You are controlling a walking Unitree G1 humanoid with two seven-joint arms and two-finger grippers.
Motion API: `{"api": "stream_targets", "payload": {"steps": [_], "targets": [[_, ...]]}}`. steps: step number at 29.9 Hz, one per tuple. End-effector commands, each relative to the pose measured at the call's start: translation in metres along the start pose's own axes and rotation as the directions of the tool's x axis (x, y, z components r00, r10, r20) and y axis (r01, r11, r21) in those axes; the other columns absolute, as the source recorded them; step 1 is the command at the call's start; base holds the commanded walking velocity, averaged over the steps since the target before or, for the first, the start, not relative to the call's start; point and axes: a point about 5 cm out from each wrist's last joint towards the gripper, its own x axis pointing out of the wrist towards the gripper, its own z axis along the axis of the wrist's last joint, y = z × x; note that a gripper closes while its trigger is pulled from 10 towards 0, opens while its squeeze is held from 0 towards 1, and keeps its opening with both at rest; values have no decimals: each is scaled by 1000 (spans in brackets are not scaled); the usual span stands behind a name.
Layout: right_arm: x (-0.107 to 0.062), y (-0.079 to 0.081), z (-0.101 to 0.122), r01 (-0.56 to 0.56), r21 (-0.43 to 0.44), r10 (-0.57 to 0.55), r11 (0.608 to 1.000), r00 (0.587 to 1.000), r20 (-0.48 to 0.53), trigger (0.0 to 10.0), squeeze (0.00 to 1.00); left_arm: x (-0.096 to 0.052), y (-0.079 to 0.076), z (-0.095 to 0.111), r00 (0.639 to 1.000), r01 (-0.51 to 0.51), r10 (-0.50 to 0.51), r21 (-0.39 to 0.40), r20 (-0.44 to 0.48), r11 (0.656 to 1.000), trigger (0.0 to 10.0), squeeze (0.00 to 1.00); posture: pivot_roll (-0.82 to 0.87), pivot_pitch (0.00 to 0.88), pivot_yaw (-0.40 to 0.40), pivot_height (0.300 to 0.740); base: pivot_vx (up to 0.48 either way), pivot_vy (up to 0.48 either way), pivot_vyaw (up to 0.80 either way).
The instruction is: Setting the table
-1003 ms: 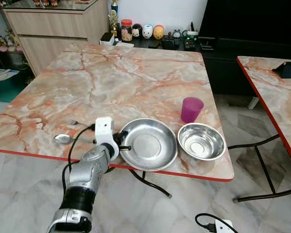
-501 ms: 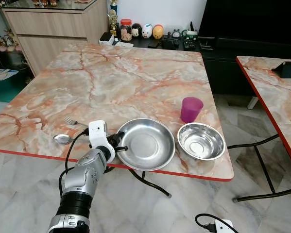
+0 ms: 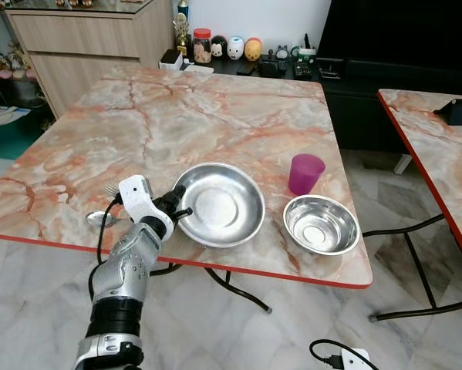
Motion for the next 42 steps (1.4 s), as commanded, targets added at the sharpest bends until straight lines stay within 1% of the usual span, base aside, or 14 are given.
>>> {"api": "stream_targets", "payload": {"steps": [1,3,5,10,14,22,30,42], "targets": [[-1,-3,-2,8,16,-8,1000,1000,-6,10000,0,-4,-10,14,994,73,-70,-27,82,997,10000,0,139,0,-70,727,0,0,0],[-1,-3,-2,10,23,-10,1000,1000,-6,10000,0,-8,-15,13,991,106,-101,-51,91,993,10000,0,138,0,-72,727,0,0,0],[-1,-4,-3,16,35,-15,999,1000,-6,10000,0,-16,-21,9,986,143,-135,-84,94,986,10000,0,139,0,-74,727,0,0,0],[-1,-5,-3,26,58,-25,998,1000,-7,10000,0,-23,-26,5,984,156,-146,-97,97,983,10000,0,148,0,-84,727,0,0,0],[-1,-6,-3,32,67,-32,997,999,-5,10000,0,-22,-30,5,984,153,-141,-100,112,983,10000,0,149,0,-88,727,0,-139,0],[-1,-7,-4,38,74,-38,997,999,-4,10000,0,-16,-34,10,980,163,-154,-65,126,984,10000,0,142,0,-87,727,0,-398,0],[-2,-7,-6,32,70,-32,997,999,-8,10000,0,-18,-33,9,981,160,-152,-57,124,985,10000,0,144,0,-88,727,0,-410,0],[-2,-6,-9,36,83,-35,996,999,-19,10000,0,-16,-35,8,978,178,-173,-34,115,984,10000,0,161,0,-91,727,0,-414,0]]}}
